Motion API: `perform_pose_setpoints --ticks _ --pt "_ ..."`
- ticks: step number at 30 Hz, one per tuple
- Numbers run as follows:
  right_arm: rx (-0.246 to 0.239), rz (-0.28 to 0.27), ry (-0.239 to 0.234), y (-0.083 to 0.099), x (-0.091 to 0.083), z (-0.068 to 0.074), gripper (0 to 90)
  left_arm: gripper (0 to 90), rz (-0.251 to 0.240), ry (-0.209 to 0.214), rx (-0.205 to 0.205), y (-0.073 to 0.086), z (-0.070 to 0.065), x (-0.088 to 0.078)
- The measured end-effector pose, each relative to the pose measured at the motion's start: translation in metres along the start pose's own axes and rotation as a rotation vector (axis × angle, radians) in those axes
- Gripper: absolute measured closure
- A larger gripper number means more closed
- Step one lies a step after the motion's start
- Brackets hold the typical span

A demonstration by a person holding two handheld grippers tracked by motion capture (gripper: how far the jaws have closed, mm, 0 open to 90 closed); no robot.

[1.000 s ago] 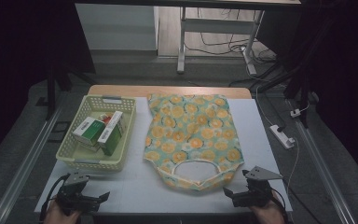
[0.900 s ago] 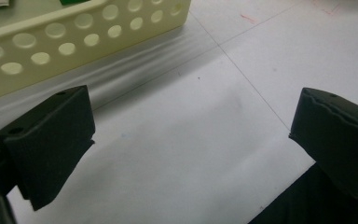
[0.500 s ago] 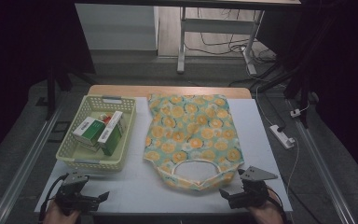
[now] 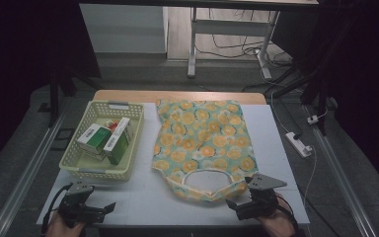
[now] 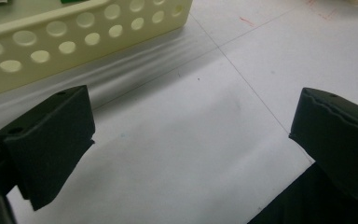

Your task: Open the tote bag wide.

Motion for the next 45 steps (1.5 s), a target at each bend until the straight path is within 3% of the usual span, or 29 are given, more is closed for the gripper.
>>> perform_pose_setpoints --ticks 13,18,25,42,45 --pt "-0.032 0.011 -0.079 -0.009 0.018 0.013 0.0 0.0 0.000 0.002 0.000 0.000 0.000 0.000" --pt "-0.024 0.013 -0.100 -0.012 0.026 0.017 0.0 0.0 0.001 0.002 -0.002 0.000 0.000 0.000" --pt "-0.023 0.072 -0.136 -0.010 0.039 0.026 0.0 0.0 0.000 0.003 0.000 0.000 0.000 0.000" --pt "-0.057 0.144 -0.201 -0.011 0.072 0.053 0.1 0.0 0.000 0.006 0.002 0.000 0.000 0.000" --pt "-0.077 0.167 -0.206 -0.008 0.078 0.057 10.1 0.0 0.001 0.007 0.004 0.000 0.000 0.000"
Point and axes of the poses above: each handheld gripper's, and its own axes: x roughly forward along the jaws, y roughly out of its underside, z roughly to its left, the point moved 4 cm from there along x, roughly forward along the jaws, and after that the axes turned 10 degrees about -z, right-handed, at the moved point
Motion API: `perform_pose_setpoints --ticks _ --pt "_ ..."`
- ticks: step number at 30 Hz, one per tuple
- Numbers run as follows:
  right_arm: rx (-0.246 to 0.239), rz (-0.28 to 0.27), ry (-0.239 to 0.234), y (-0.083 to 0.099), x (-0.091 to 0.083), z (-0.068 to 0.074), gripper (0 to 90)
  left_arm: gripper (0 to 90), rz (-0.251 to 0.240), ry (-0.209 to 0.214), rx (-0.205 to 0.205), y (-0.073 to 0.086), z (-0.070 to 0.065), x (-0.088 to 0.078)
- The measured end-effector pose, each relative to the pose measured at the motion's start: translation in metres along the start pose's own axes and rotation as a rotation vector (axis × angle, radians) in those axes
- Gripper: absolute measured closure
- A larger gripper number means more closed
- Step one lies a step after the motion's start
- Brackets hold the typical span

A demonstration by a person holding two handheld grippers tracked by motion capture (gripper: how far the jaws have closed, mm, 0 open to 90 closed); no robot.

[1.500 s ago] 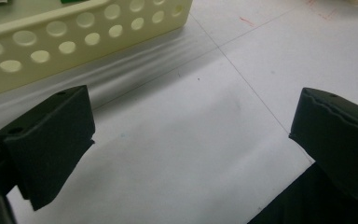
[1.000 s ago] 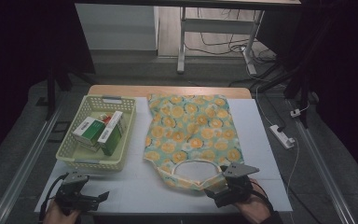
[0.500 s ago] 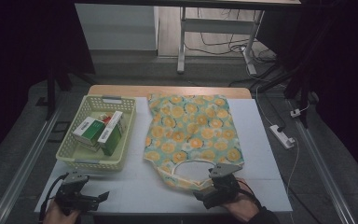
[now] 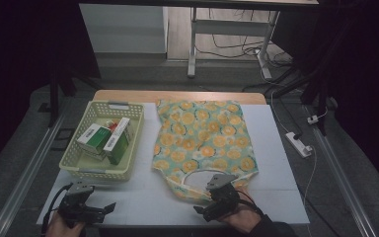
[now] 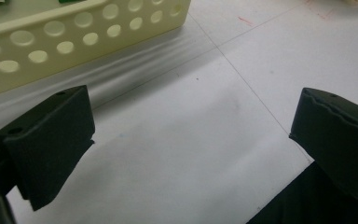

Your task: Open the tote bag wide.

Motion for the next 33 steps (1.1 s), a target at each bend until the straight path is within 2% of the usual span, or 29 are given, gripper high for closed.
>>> perform_pose_setpoints --ticks 1,2,5,8,12,13,14,15,16,25,33 --pt "0.000 0.000 0.000 0.000 0.000 0.000 10.1 0.0 0.000 0.000 0.000 0.000 0.000 0.000" --pt "-0.008 0.011 -0.004 0.001 0.002 0.001 20.5 0.0 0.001 0.000 0.001 0.000 0.000 0.000" --pt "-0.024 0.036 0.012 0.003 0.002 0.000 36.7 0.0 0.002 -0.001 0.002 0.000 0.000 0.000" --pt "-0.030 0.062 0.003 0.005 0.003 -0.002 54.2 0.0 0.002 0.000 0.006 0.000 0.000 0.000" --pt "-0.023 0.039 -0.001 0.002 -0.003 -0.004 74.4 0.0 0.004 0.000 0.006 0.000 0.000 0.000" --pt "-0.023 0.039 -0.001 0.002 -0.003 -0.004 74.4 0.0 0.004 0.000 0.006 0.000 0.000 0.000" --pt "-0.023 0.027 -0.004 0.000 -0.006 -0.005 83.1 0.0 0.004 0.000 0.006 0.000 0.000 0.000" --pt "-0.023 0.027 -0.004 0.000 -0.006 -0.005 83.1 0.0 0.004 0.000 0.006 0.000 0.000 0.000" --pt "-0.020 0.029 -0.016 -0.001 -0.008 -0.005 88.5 0.0 0.004 0.001 0.006 0.000 0.000 0.000" --pt "-0.004 -0.011 -0.029 -0.014 -0.017 -0.008 89.2 0.0 0.005 0.001 0.007 0.000 0.000 0.000" --pt "0.036 -0.050 -0.030 -0.034 -0.024 -0.029 89.2 0.0 0.004 0.000 0.001 0.000 0.000 0.000"
Point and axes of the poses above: each handheld gripper's, and its own axes: x roughly forward along the jaws, y roughly out of its underside, z roughly to its left, the point moved 4 cm from there along x, roughly forward along the jaws, and after that the axes turned 10 degrees about -z, right-handed, at the moved point
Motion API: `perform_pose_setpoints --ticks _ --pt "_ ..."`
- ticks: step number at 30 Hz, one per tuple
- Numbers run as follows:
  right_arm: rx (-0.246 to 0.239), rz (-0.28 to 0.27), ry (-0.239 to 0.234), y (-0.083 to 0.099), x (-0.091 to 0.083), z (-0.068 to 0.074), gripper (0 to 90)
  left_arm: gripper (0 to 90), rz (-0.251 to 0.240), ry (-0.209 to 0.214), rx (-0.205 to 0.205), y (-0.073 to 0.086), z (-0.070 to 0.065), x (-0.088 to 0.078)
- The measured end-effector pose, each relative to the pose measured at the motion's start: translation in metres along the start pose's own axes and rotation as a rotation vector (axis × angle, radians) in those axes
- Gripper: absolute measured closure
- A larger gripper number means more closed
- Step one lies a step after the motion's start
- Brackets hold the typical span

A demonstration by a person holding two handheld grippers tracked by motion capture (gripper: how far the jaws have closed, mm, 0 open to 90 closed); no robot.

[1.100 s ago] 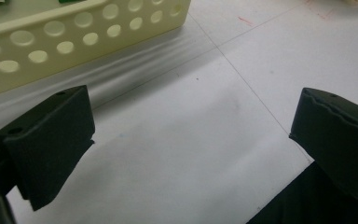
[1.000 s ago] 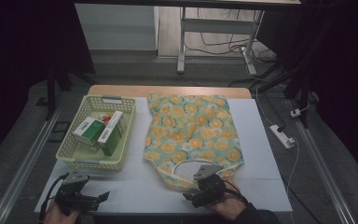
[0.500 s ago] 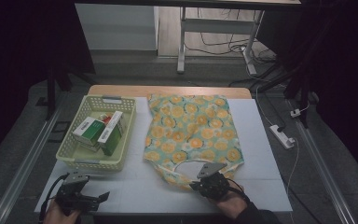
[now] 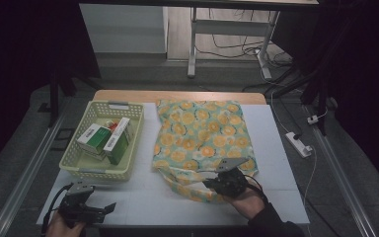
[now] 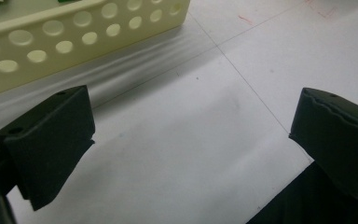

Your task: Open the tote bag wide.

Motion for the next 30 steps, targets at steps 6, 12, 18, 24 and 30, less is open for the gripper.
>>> perform_pose_setpoints --ticks 6,12,18,24,30 --pt "0.006 -0.009 0.021 -0.014 0.001 -0.016 89.2 0.0 0.001 -0.001 -0.002 0.000 0.000 0.000" --pt "0.006 -0.010 0.049 -0.023 0.007 -0.036 89.1 0.0 -0.001 0.000 -0.006 0.000 0.001 0.000" --pt "0.025 0.003 0.076 -0.030 0.021 -0.066 89.1 0.0 -0.001 0.002 -0.009 0.000 0.001 0.000" --pt "0.034 0.008 0.096 -0.036 0.037 -0.089 89.1 0.0 -0.003 0.003 -0.011 0.000 0.002 0.000" --pt "0.038 0.009 0.127 -0.043 0.049 -0.109 89.2 0.0 -0.003 0.003 -0.015 0.000 0.002 0.000"
Point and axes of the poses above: each handheld gripper's, and its own axes: x roughly forward along the jaws, y roughly out of its underside, z roughly to its left, the point moved 4 cm from there along x, roughly forward along the jaws, and after that the axes turned 10 degrees about -z, right-handed, at the moved point
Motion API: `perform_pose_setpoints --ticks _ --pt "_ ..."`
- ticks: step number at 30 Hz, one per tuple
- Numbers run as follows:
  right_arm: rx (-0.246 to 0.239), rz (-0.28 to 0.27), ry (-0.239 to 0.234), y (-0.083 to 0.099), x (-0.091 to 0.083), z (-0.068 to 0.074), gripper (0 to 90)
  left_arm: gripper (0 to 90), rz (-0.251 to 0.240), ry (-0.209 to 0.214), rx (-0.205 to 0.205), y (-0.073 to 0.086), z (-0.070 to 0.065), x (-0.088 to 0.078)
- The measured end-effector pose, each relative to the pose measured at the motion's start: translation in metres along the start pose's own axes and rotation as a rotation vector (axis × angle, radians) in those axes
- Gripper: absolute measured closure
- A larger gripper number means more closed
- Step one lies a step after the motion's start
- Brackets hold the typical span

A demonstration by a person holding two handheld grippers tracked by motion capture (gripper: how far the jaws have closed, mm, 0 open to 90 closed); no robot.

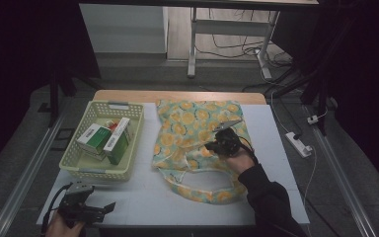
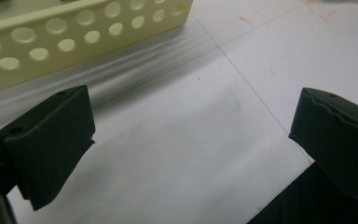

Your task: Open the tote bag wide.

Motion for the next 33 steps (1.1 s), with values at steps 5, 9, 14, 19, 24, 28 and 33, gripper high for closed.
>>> perform_pose_setpoints --ticks 5,9,14,19,24,28,33 --pt "-0.006 -0.016 0.024 -0.009 0.010 -0.013 89.2 0.0 -0.002 0.002 -0.004 0.000 0.000 0.000" --pt "0.011 -0.030 0.035 -0.016 0.019 -0.025 89.2 0.0 -0.002 0.002 -0.006 0.000 0.001 0.000" --pt "0.022 -0.022 0.055 -0.018 0.030 -0.037 89.2 0.1 -0.001 0.002 -0.005 0.000 0.001 0.000" --pt "0.028 -0.016 0.074 -0.018 0.041 -0.049 89.2 0.1 -0.002 0.004 -0.006 0.000 0.001 0.000" --pt "0.043 -0.030 0.101 -0.020 0.046 -0.064 89.2 0.1 -0.001 0.004 -0.007 0.000 0.001 0.000" --pt "0.060 -0.039 0.121 -0.022 0.047 -0.075 89.2 0.1 -0.001 0.004 -0.006 0.000 0.001 0.000" --pt "0.082 -0.014 0.135 -0.014 0.054 -0.086 89.1 0.1 -0.001 0.004 -0.008 0.000 0.001 0.000"
Point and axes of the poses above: each handheld gripper's, and its own axes: x roughly forward along the jaws, y roughly out of its underside, z roughly to its left, the point moved 4 cm from there along x, roughly forward along the jaws, and after that the axes turned 10 degrees about -z, right-handed, at the moved point
